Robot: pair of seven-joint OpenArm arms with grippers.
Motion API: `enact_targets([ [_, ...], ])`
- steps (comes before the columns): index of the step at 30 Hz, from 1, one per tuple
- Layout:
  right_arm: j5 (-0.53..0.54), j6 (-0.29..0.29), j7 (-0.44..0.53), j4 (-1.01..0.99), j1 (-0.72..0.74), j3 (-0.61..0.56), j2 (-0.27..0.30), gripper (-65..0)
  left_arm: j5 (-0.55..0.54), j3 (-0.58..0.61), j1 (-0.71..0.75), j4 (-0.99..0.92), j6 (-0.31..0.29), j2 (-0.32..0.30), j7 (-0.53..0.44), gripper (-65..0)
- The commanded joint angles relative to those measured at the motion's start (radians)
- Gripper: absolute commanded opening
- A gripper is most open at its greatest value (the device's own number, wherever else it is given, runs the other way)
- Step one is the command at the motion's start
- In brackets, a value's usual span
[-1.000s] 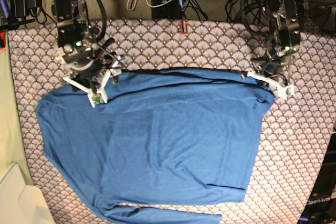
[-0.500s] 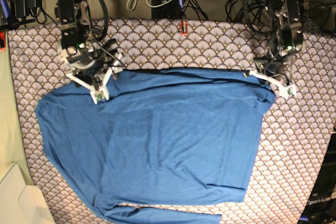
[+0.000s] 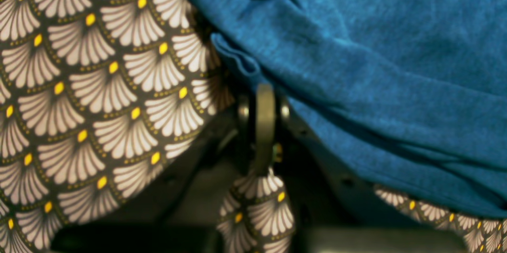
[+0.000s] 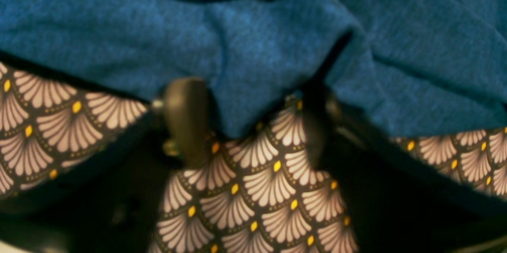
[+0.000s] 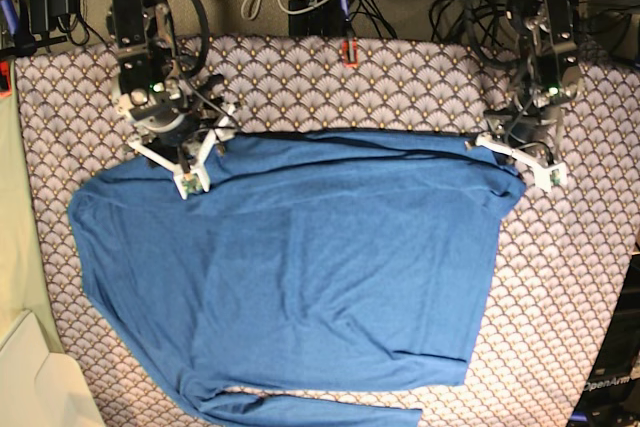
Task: Fold the T-shirt properly
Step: 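Pull the held shirt edge back toward the robot with both grippers, then lift the shirt edge higher with both grippers, raising the fabric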
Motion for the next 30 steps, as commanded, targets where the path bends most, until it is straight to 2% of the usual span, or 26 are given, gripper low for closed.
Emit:
enact_targets([
  [1, 0.004, 0.001, 0.021, 0.021, 0.013, 0.002, 0.001, -40.6, -0.004, -0.004, -0.011, 0.019, -0.001, -0.01, -0.015, -64.5],
  [6, 0.004, 0.001, 0.018, 0.021, 0.013, 0.0, 0.001, -65.0, -0.011, -0.005, -0.011, 0.019, -0.001, -0.035, -0.015, -64.5],
  [10, 0.005, 0.001, 0.017, 0.03, 0.003, 0.0, 0.001, -65.0, -0.011, -0.005, -0.011, 0.021, -0.001, -0.036, -0.015, -64.5],
  [17, 0.005, 0.001, 0.015, 0.208, -0.095, -0.002, 0.001, -65.0, -0.011, -0.005, 0.006, 0.064, -0.001, -0.05, -0.015, -64.5],
  [30, 0.005, 0.001, 0.017, 0.287, -0.198, -0.002, 0.007, -65.0, -0.005, -0.005, 0.073, 0.128, -0.001, -0.05, -0.014, -64.5],
])
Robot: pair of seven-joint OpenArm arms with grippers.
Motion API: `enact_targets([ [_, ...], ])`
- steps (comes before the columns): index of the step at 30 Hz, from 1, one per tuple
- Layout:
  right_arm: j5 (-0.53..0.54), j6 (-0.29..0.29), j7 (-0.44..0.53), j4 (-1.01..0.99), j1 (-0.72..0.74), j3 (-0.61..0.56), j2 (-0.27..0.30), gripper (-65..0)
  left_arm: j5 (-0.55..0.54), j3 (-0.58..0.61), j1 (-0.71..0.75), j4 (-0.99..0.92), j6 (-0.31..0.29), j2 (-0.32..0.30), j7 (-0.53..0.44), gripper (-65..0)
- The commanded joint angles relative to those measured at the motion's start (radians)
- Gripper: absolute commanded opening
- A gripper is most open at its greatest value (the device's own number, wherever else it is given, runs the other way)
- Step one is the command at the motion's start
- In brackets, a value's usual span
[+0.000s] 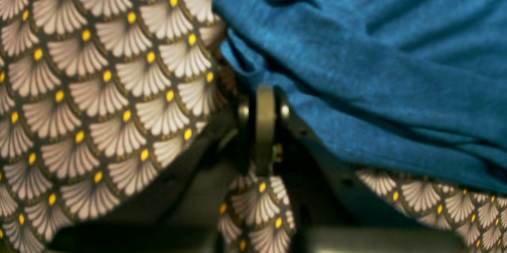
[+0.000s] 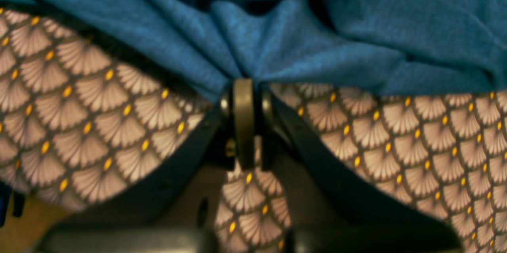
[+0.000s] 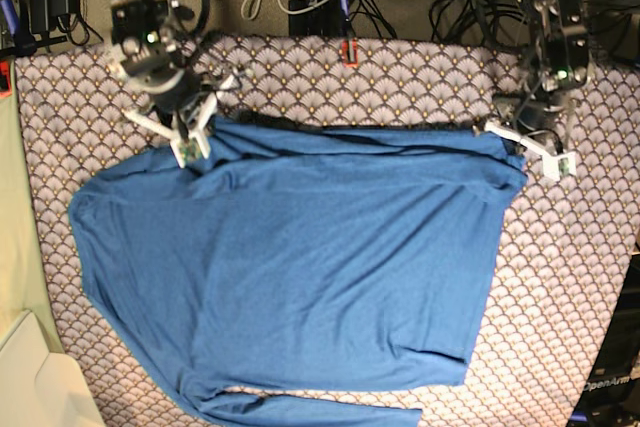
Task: Fold the T-shirt properly
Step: 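Lift the shirt edge higher with both grippers, raising the fabric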
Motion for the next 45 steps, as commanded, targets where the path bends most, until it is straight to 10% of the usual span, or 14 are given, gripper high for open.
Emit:
enact_targets([
  [1, 0.002, 0.001, 0.021, 0.032, -0.002, 0.003, 0.005, -65.0, -0.002, -0.003, -0.002, 0.03, 0.0, -0.012, -0.022, -64.5],
  [45, 0.002, 0.001, 0.213, 0.097, -0.358, 0.005, 0.007, -65.0, 0.0, -0.103, 0.315, 0.172, -0.002, -0.027, -0.022, -64.5],
])
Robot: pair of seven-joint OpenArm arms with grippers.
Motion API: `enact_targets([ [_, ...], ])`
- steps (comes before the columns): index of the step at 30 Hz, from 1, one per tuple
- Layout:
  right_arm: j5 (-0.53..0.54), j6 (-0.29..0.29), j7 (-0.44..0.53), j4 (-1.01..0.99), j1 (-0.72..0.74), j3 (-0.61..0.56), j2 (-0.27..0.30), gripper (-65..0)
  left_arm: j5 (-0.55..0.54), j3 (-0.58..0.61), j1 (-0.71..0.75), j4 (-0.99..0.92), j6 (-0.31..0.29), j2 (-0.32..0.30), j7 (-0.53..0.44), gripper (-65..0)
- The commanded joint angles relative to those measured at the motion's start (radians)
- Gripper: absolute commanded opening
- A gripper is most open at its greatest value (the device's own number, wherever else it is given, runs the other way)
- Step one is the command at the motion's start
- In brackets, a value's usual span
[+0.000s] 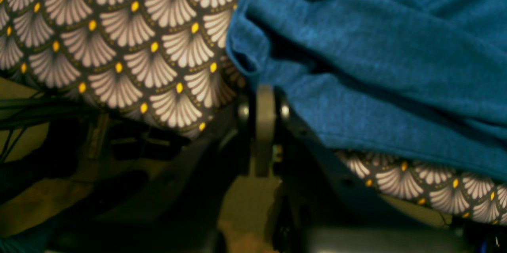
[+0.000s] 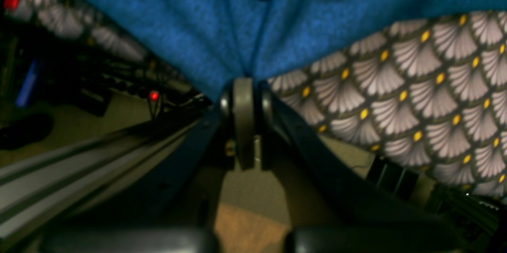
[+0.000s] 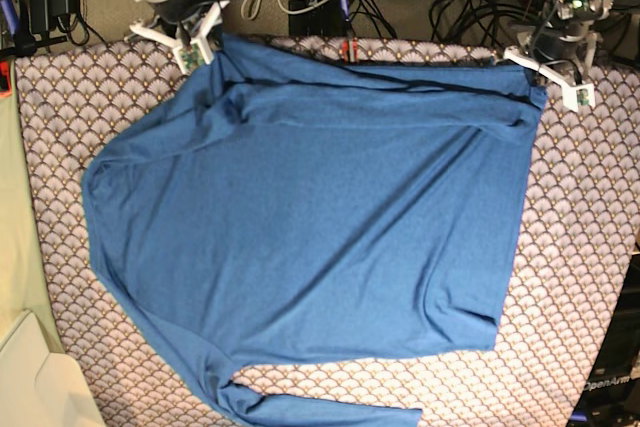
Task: Fold the T-shirt properly
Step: 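Lift the shirt edge higher with both grippers, raising the fabric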
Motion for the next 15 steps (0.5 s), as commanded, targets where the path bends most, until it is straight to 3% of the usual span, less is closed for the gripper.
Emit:
enact_targets([
  [1, 0.002, 0.001, 0.021, 0.028, -0.006, 0.0, 0.004, -65.0, 0.003, -0.006, 0.012, 0.024, 0.006, -0.011, -0.01, -64.5],
  [15, 0.002, 0.001, 0.021, 0.033, 0.003, 0.006, 0.004, -65.0, 0.003, -0.057, 0.038, 0.017, 0.006, -0.011, -0.01, -64.5],
])
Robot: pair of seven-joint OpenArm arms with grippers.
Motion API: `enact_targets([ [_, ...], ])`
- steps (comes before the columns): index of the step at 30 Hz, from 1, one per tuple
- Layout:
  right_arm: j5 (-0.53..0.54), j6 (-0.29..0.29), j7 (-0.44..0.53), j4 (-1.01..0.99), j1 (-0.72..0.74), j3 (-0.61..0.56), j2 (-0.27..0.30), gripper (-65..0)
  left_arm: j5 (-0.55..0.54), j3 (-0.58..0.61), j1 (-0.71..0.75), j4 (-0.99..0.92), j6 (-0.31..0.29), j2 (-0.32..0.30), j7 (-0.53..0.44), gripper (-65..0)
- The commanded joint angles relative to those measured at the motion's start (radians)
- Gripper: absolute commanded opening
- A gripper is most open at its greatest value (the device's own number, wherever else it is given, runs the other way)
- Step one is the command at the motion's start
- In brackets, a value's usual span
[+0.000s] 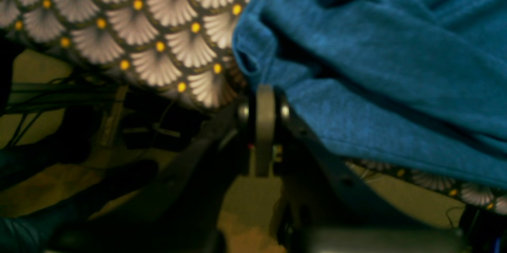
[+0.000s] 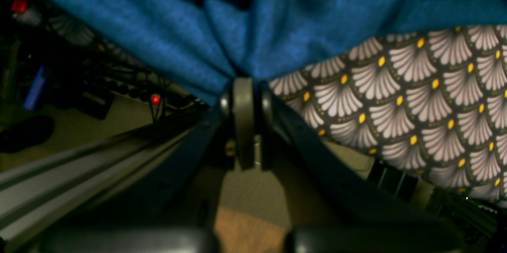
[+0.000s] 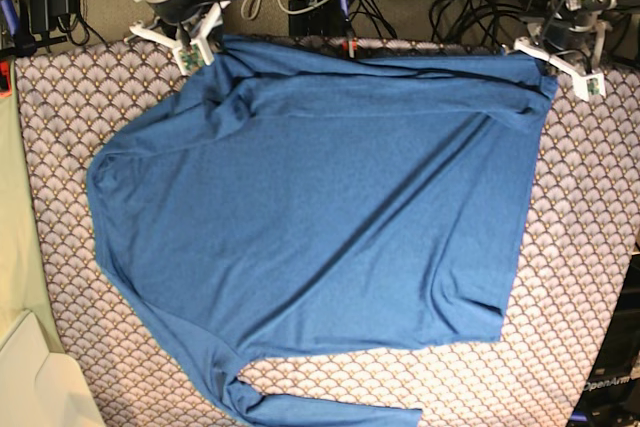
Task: Fold the T-shirt properly
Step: 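Lift the shirt edge higher with both grippers, raising the fabric, then lower the held edge onto the shirt body with both grippers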
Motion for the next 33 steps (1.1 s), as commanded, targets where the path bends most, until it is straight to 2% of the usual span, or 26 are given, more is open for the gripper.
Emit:
enact_targets([
  [1, 0.002, 0.001, 0.018, 0.025, 0.0, 0.004, 0.004, -65.0, 0.004, -0.007, -0.002, 0.014, 0.006, -0.011, -0.014, -64.5],
  [13, 0.002, 0.001, 0.009, 0.028, 0.103, 0.002, 0.004, -65.0, 0.004, -0.004, -0.08, 0.019, 0.008, -0.009, -0.012, -64.5],
  [19, -0.001, 0.001, 0.006, 0.025, 0.169, -0.002, 0.004, -65.0, 0.005, -0.034, -0.189, 0.011, 0.008, -0.008, 0.147, -64.5],
  [22, -0.003, 0.001, 0.005, 0.019, 0.211, -0.002, 0.004, -65.0, 0.005, -0.063, -0.246, 0.011, 0.008, -0.003, 0.192, -64.5],
  [24, -0.003, 0.001, -0.022, 0.019, 0.24, -0.002, 0.004, -65.0, 0.005, -0.063, -0.278, 0.011, 0.008, -0.006, 0.199, -64.5],
  [28, -0.003, 0.001, -0.132, 0.013, 0.339, -0.004, 0.004, -65.0, 0.005, -0.063, -0.329, 0.01, 0.012, -0.009, 0.206, -64.5],
  [33, -0.003, 0.001, -0.196, -0.036, 0.459, -0.005, 0.012, -65.0, 0.005, -0.063, -0.416, -0.03, 0.014, -0.009, 0.247, -64.5],
])
